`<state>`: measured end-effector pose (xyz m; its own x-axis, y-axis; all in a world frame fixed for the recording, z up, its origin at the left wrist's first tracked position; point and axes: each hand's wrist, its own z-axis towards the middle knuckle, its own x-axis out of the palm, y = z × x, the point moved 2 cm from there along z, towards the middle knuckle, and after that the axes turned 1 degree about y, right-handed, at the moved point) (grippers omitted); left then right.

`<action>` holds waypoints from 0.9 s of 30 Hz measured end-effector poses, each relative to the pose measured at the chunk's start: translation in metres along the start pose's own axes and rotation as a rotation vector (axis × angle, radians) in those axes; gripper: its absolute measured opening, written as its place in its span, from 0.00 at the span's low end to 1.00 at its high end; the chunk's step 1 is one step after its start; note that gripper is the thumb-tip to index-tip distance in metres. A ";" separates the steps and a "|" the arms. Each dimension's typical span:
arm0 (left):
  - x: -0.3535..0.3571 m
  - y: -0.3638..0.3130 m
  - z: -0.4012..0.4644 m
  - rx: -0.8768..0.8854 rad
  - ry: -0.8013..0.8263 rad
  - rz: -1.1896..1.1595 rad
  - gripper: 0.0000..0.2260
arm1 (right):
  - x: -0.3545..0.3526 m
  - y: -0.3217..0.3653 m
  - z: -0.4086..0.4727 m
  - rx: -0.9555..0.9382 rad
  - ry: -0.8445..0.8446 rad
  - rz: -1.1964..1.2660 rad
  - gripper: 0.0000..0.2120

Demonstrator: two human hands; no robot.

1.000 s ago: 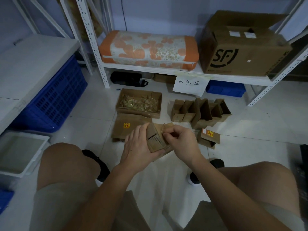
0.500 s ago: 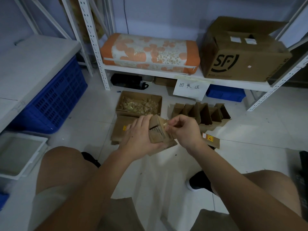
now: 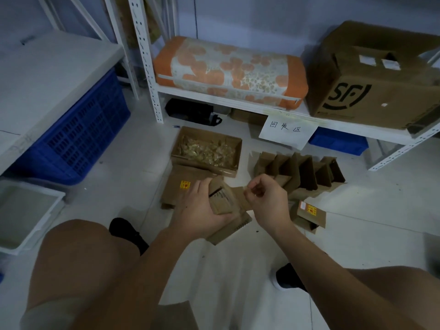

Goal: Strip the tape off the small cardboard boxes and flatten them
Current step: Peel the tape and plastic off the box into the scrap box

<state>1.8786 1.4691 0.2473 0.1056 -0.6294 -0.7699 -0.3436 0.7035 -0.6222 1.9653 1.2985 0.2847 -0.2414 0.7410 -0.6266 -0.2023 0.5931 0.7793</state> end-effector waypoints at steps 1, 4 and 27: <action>0.000 0.004 0.002 -0.011 0.015 0.009 0.48 | 0.002 -0.005 0.002 0.020 -0.002 0.015 0.07; 0.000 0.011 0.010 -0.027 0.033 0.022 0.50 | 0.004 -0.013 0.008 0.085 -0.021 0.090 0.07; -0.011 0.006 0.008 -0.006 0.128 0.064 0.49 | 0.012 -0.025 0.008 0.146 0.155 0.119 0.11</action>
<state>1.8825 1.4823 0.2510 -0.0367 -0.6203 -0.7835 -0.3518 0.7418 -0.5709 1.9748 1.2945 0.2578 -0.4003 0.7580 -0.5149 -0.0270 0.5519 0.8335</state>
